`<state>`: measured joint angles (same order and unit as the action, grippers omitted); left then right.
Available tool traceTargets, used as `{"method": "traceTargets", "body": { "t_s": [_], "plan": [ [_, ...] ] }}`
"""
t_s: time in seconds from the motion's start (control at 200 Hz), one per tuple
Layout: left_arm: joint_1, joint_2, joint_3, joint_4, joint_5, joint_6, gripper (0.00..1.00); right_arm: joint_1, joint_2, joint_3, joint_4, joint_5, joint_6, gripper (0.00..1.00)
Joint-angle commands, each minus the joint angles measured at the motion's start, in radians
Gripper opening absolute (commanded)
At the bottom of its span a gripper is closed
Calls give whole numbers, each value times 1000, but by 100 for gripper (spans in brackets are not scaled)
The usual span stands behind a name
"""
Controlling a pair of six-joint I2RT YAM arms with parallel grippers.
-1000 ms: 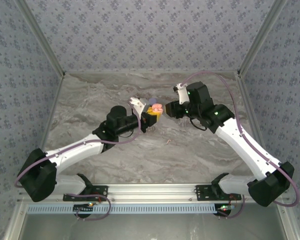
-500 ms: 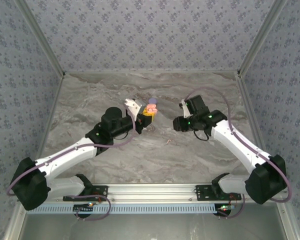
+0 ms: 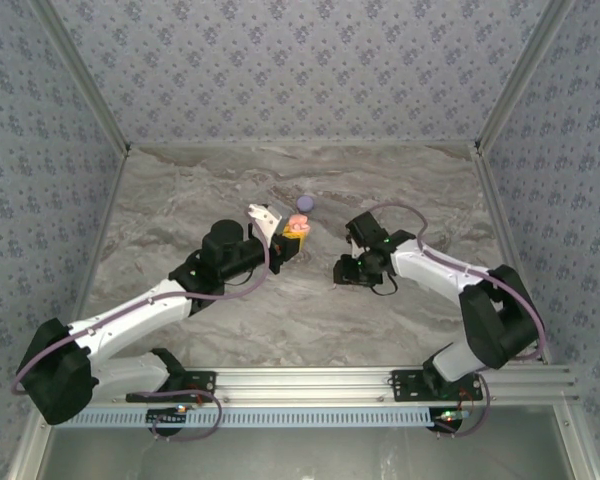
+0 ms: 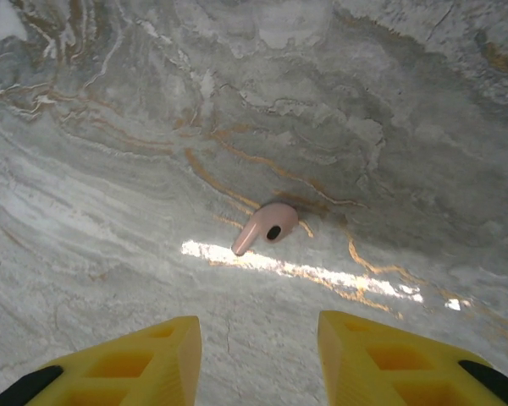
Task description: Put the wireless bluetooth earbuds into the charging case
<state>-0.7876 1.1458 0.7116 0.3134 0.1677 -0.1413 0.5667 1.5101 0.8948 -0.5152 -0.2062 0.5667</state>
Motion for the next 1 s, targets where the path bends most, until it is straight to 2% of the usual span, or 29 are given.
{"method": "traceTargets", "body": {
  "t_s": [0.0,0.185,0.994],
  "plan": [
    [-6,-29,-1,24,1,8,14,10,33,1,40,9,100,43],
    [-6,-28,-5,29,4,8,14,12,75,2,51,49,143,41],
    [-6,-43,-11,25,0,21,14,13,184,65,69,62,159,32]
  ]
}}
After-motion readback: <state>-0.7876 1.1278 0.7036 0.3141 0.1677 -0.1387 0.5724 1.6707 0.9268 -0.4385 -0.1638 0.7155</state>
